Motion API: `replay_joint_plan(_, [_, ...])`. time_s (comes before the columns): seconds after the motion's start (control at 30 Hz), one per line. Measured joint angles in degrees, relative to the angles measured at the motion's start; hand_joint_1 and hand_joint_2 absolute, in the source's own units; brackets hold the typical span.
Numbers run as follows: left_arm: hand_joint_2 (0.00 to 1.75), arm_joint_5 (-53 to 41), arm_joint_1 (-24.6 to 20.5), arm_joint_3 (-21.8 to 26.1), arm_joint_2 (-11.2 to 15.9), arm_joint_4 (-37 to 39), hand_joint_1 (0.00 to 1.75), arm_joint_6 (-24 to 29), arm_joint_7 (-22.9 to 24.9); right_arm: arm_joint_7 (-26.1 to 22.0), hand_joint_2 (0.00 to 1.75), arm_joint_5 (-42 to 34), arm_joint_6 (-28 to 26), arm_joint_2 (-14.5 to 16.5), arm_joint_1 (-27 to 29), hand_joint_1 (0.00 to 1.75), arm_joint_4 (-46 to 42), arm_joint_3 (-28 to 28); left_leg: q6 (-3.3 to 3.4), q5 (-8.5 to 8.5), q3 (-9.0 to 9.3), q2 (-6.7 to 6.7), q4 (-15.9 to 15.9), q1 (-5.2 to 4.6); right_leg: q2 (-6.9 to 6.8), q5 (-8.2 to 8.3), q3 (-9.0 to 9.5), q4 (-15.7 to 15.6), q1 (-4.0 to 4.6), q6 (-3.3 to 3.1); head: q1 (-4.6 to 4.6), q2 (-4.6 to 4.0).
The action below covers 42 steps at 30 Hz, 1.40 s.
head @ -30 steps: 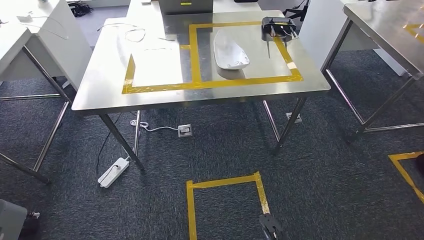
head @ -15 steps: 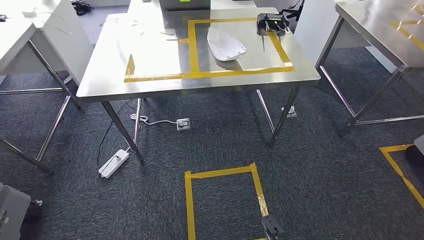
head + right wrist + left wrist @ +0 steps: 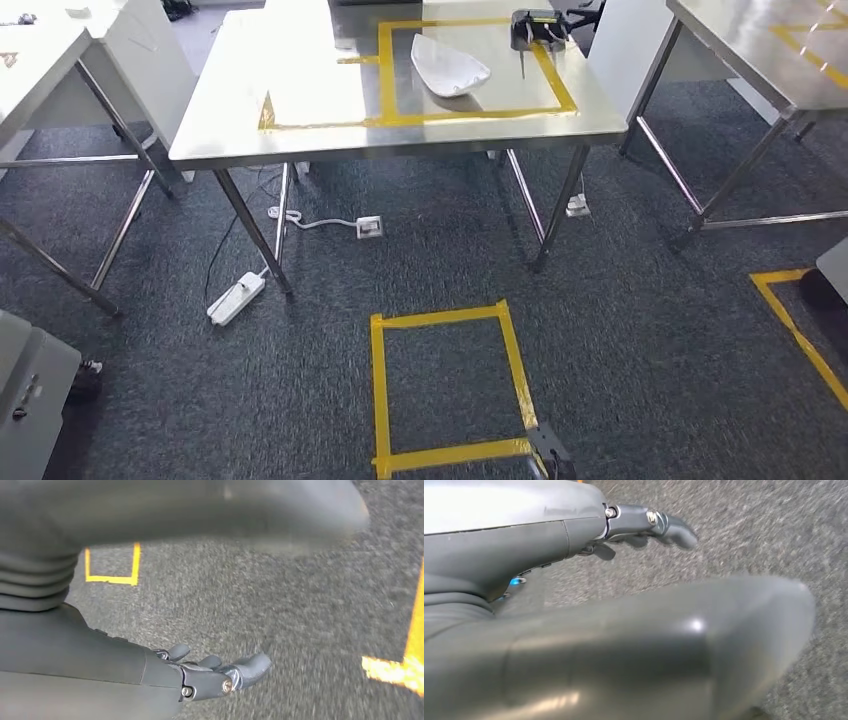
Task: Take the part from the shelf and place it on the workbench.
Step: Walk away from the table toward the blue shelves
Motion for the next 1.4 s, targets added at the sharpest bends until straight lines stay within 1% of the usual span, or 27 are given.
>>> replay_joint_plan(0.07, [0.00, 0.22, 0.04, -0.01, -0.10, 0.04, 0.00, 0.31, -0.13, 0.17, 1.75, 0.05, -0.35, 0.07, 0.05, 0.00, 0.11, 0.01, 1.16, 1.23, -1.18, 0.23, 0.10, 0.07, 0.20, 0.13, -0.34, -0.11, -0.17, 0.77, -0.27, 0.00])
replay_joint_plan(0.1, [0.00, 0.31, 0.10, -0.01, -0.15, 0.05, 0.00, 0.46, -0.12, 0.29, 1.75, 0.05, -0.38, 0.10, 0.17, 0.00, 0.17, 0.01, 1.72, 2.05, -1.95, 0.39, 0.03, 0.13, 0.31, -1.54, -0.88, 0.92, -0.24, 1.10, -0.25, 0.00])
replay_joint_plan(0.2, [0.00, 0.31, 0.42, 0.01, -0.17, 0.08, 0.00, 0.77, 0.24, 0.92, 1.75, 0.02, -0.35, 0.18, 0.27, 0.00, 0.26, 0.01, 2.49, 4.63, -4.92, 0.66, 0.11, 0.11, 0.47, -10.83, -3.11, 10.19, -0.33, 1.63, -0.13, 0.00])
replay_joint_plan(0.23, [0.00, 0.21, 0.53, 0.01, -0.18, 0.09, 0.00, 0.78, 0.37, 1.25, 1.75, 0.00, -0.30, 0.19, 0.23, 0.00, 0.26, 0.01, 2.52, 5.47, -6.00, 0.71, 0.25, 0.04, 0.48, -12.46, -3.39, 13.79, -0.33, 1.72, -0.12, 0.00])
replay_joint_plan(0.27, [0.00, 0.11, 0.61, 0.00, -0.19, 0.11, 0.00, 0.79, 0.48, 1.58, 1.75, -0.03, -0.17, 0.19, 0.20, 0.00, 0.26, 0.01, 2.50, 6.33, -7.14, 0.73, 0.45, -0.02, 0.49, -12.56, -3.10, 16.35, -0.31, 1.73, -0.11, 0.00])
replay_joint_plan(0.3, [0.00, 0.05, 0.69, -0.01, -0.21, 0.13, 0.00, 0.77, 0.56, 1.80, 1.75, -0.11, 0.00, 0.19, 0.20, 0.00, 0.26, 0.00, 2.42, 7.15, -8.31, 0.75, 0.69, -0.06, 0.51, -11.48, -2.03, 17.28, -0.29, 1.66, -0.09, 0.00])
replay_joint_plan(0.37, [0.00, 0.04, 0.78, -0.01, -0.21, 0.14, 0.00, 0.62, 0.58, 1.96, 1.75, -0.42, 0.35, 0.19, 0.15, 0.00, 0.26, -0.01, 2.12, 8.64, -10.62, 0.74, 1.25, -0.09, 0.56, -8.80, 3.07, 12.99, -0.18, 1.17, -0.08, 0.00])
replay_joint_plan(0.43, [0.00, 0.03, 0.80, -0.01, -0.21, 0.08, 0.00, 0.30, 0.58, 2.16, 1.75, -0.78, 0.60, 0.20, -0.05, 0.00, 0.26, -0.02, 1.57, 9.92, -12.04, 0.72, 1.59, -0.17, 0.59, -10.03, 9.61, 4.21, 0.19, 0.41, -0.11, 0.00])
replay_joint_plan(0.47, [0.00, 0.00, 0.80, -0.01, -0.22, 0.06, 0.00, 0.15, 0.56, 2.41, 1.75, -0.91, 0.76, 0.23, -0.12, 0.00, 0.27, -0.02, 1.22, 10.56, -12.29, 0.74, 1.54, -0.15, 0.62, -11.07, 11.49, 0.99, 0.40, 0.05, -0.02, 0.00])
replay_joint_plan(0.5, [0.00, -0.08, 0.80, -0.03, -0.24, 0.04, 0.00, 0.01, 0.53, 2.74, 1.75, -1.01, 1.00, 0.26, -0.16, 0.00, 0.28, -0.03, 0.83, 11.24, -12.34, 0.76, 1.28, -0.09, 0.61, -11.68, 12.14, -0.73, 0.60, -0.29, 0.06, 0.00])
replay_joint_plan(0.57, [0.00, -0.31, 0.91, -0.12, -0.24, 0.09, 0.00, -0.26, 0.49, 3.25, 1.75, -1.19, 1.62, 0.39, -0.12, 0.00, 0.35, -0.09, 0.05, 12.27, -12.50, 0.72, 0.67, 0.08, 0.49, -10.36, 11.21, -1.29, 0.59, -1.13, 0.23, 0.00])
replay_joint_plan(0.63, [0.00, -0.62, 1.08, -0.24, -0.27, 0.13, 0.00, -0.45, 0.54, 3.14, 1.75, -1.55, 2.39, 0.49, -0.13, 0.00, 0.42, -0.19, -0.67, 9.13, -13.55, 0.50, 2.58, 0.18, 0.31, -8.50, 9.72, -1.61, 0.36, -2.05, 0.07, 0.00])
replay_joint_plan(0.7, [0.00, -0.87, 1.09, -0.30, -0.33, 0.15, 0.00, -0.51, 0.65, 2.68, 1.75, -1.95, 3.18, 0.53, -0.10, 0.00, 0.43, -0.29, -1.25, 2.51, -15.00, 0.39, 8.76, 0.36, 0.27, -6.76, 7.73, -1.64, 0.30, -2.45, -0.12, 0.00])
replay_joint_plan(0.73, [0.00, -0.91, 1.06, -0.31, -0.36, 0.15, 0.00, -0.52, 0.69, 2.50, 1.75, -2.07, 3.45, 0.55, -0.06, 0.00, 0.43, -0.33, -1.49, 0.30, -15.40, 0.39, 12.43, 0.42, 0.25, -5.91, 6.63, -1.57, 0.31, -2.43, -0.16, 0.00])
replay_joint_plan(0.77, [0.00, -0.93, 1.03, -0.32, -0.35, 0.15, 0.00, -0.52, 0.76, 2.40, 1.75, -2.14, 3.67, 0.56, -0.03, 0.00, 0.43, -0.38, -1.66, -0.41, -15.28, 0.39, 15.38, 0.45, 0.21, -5.06, 5.55, -1.44, 0.31, -2.36, -0.17, 0.00])
replay_joint_plan(0.83, [0.00, -0.93, 0.99, -0.32, -0.34, 0.14, 0.00, -0.52, 0.85, 2.36, 1.75, -2.14, 4.03, 0.56, -0.02, 0.00, 0.43, -0.49, -1.75, 2.03, -12.82, 0.40, 16.63, 0.49, 0.09, -3.46, 3.18, -0.92, 0.25, -2.07, -0.17, 0.00])
replay_joint_plan(0.87, [0.00, -0.92, 0.95, -0.32, -0.33, 0.11, 0.00, -0.51, 0.82, 2.29, 1.75, -2.13, 4.25, 0.56, -0.04, 0.00, 0.43, -0.55, -1.67, 3.48, -10.24, 0.40, 14.47, 0.50, 0.04, -2.77, 2.07, -0.55, 0.21, -1.87, -0.17, 0.00])
replay_joint_plan(0.9, [0.00, -0.92, 0.82, -0.32, -0.34, 0.06, 0.00, -0.51, 0.77, 2.09, 1.75, -2.15, 4.52, 0.57, -0.06, 0.00, 0.43, -0.61, -1.51, 3.43, -6.87, 0.37, 10.61, 0.46, 0.02, -2.14, 1.05, -0.15, 0.23, -1.61, -0.18, 0.00])
replay_joint_plan(0.97, [0.00, -0.92, 0.56, -0.33, -0.35, -0.03, 0.00, -0.50, 0.59, 1.52, 1.75, -2.21, 4.96, 0.59, -0.13, 0.00, 0.43, -0.72, -0.71, 1.12, -1.57, 0.23, 3.03, 0.22, -0.02, -1.04, 0.00, 0.36, 0.29, -0.96, -0.08, 0.00])
replay_joint_plan(1.0, [0.00, -0.92, 0.49, -0.34, -0.36, -0.04, 0.00, -0.49, 0.57, 1.28, 1.75, -2.24, 5.10, 0.60, -0.17, 0.00, 0.43, -0.77, -0.17, -0.02, -0.45, 0.20, 0.88, 0.03, -0.05, -0.46, -0.09, 0.31, 0.31, -0.57, -0.11, 0.00])
replay_joint_plan(1.07, [0.00, -0.94, 0.55, -0.34, -0.40, 0.01, 0.00, -0.50, 0.55, 1.19, 1.75, -2.24, 5.17, 0.60, -0.14, 0.00, 0.45, -0.87, 1.05, 0.52, -0.95, 0.39, 0.19, -0.13, -0.04, 0.54, -0.08, -0.11, 0.12, 0.23, -0.26, 0.00])
replay_joint_plan(1.1, [0.00, -0.97, 0.56, -0.33, -0.44, 0.03, 0.00, -0.58, 0.38, 1.26, 1.75, -2.24, 5.20, 0.60, -0.05, 0.00, 0.46, -0.93, 1.60, 1.17, -1.50, 0.49, 0.16, -0.11, 0.08, -0.06, -0.40, 0.21, 0.02, 0.59, -0.32, 0.00])
replay_joint_plan(1.13, [0.00, -0.99, 0.55, -0.33, -0.46, 0.04, 0.00, -0.73, 0.10, 1.30, 1.75, -2.25, 5.27, 0.60, 0.07, 0.00, 0.48, -1.01, 2.10, 1.91, -2.22, 0.59, 0.06, -0.02, 0.23, -1.91, -0.99, 1.50, -0.07, 0.90, -0.25, 0.00])
replay_joint_plan(1.23, [1.31, -1.38, 0.55, -0.34, -0.46, 0.04, 0.00, -1.31, -0.74, 1.18, 1.75, -2.32, 5.47, 0.61, 0.19, 0.00, 0.50, -1.20, 2.63, 4.09, -4.94, 0.70, 0.10, 0.04, 0.46, -10.65, -3.51, 11.51, -0.22, 1.49, -0.01, 0.00])
replay_joint_plan(1.27, [1.75, -1.66, 0.58, -0.37, -0.49, 0.06, 0.00, -1.42, -0.63, 1.19, 1.75, -2.28, 5.48, 0.61, 0.19, 0.00, 0.50, -1.21, 2.59, 4.75, -5.78, 0.74, 0.20, 0.01, 0.46, -11.71, -3.90, 14.92, -0.23, 1.57, -0.01, 0.00])
replay_joint_plan(1.33, [1.75, -2.24, 0.66, -0.46, -0.51, 0.13, 0.00, -1.43, 0.40, 1.73, 1.75, -1.86, 5.41, 0.60, 0.22, 0.00, 0.50, -1.22, 2.38, 5.98, -7.31, 0.83, 0.48, -0.03, 0.46, -9.99, -2.28, 16.88, -0.22, 1.46, 0.00, 0.00])
replay_joint_plan(1.4, [1.75, -2.37, 0.74, -0.58, -0.50, 0.08, 0.00, -1.30, 1.53, 2.42, 1.75, -1.34, 5.31, 0.55, 0.26, 0.00, 0.50, -1.20, 2.02, 6.94, -8.55, 0.94, 0.84, -0.02, 0.47, -8.00, 3.35, 10.60, -0.14, 0.94, 0.00, 0.00])
